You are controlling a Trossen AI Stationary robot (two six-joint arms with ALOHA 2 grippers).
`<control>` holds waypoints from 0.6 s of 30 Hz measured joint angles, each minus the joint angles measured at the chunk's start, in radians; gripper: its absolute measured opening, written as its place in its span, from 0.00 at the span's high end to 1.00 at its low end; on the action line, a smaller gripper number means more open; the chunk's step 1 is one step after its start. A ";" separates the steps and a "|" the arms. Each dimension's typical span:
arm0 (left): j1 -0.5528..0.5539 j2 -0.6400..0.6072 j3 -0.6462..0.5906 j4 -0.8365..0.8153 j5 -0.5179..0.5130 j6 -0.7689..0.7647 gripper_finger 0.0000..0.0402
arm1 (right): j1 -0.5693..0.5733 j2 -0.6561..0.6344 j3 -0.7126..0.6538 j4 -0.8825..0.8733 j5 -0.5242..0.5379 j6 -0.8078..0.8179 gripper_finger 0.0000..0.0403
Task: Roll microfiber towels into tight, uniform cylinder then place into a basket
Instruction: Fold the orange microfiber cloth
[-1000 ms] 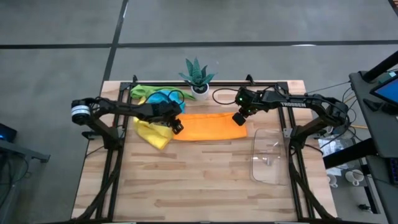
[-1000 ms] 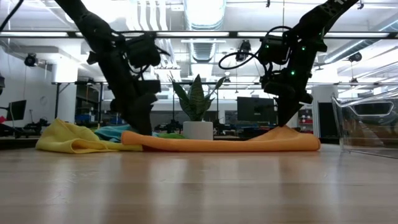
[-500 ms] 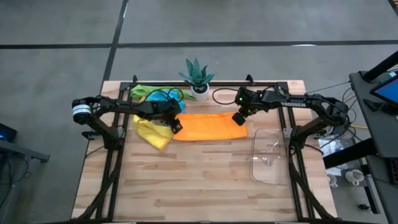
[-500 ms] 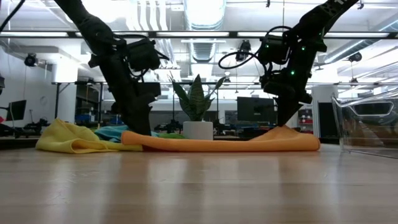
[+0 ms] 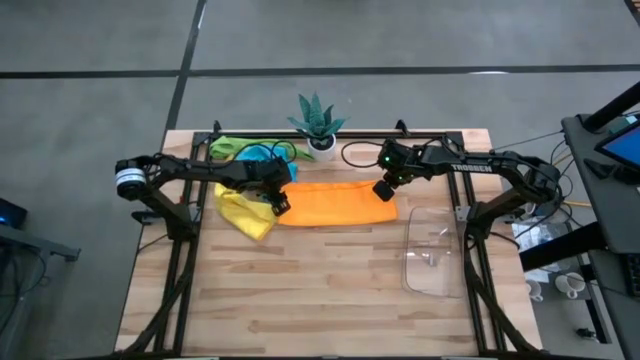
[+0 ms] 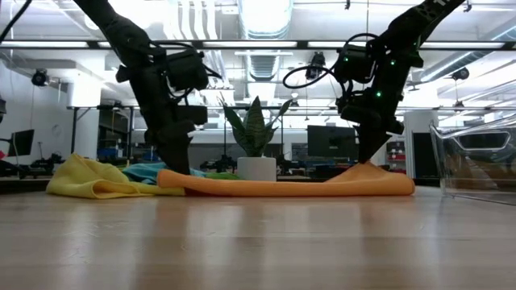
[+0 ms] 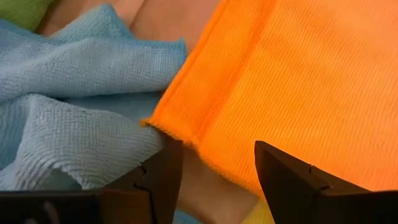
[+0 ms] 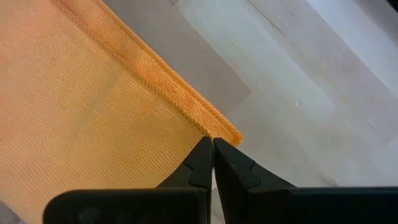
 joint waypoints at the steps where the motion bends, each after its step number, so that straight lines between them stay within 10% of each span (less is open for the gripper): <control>1: 0.000 0.000 -0.001 0.001 0.000 -0.002 0.54 | 0.000 0.000 0.000 0.001 -0.002 0.000 0.98; 18: 0.000 0.002 -0.002 0.009 0.051 -0.031 0.60 | 0.000 0.000 0.000 0.006 -0.002 0.000 0.98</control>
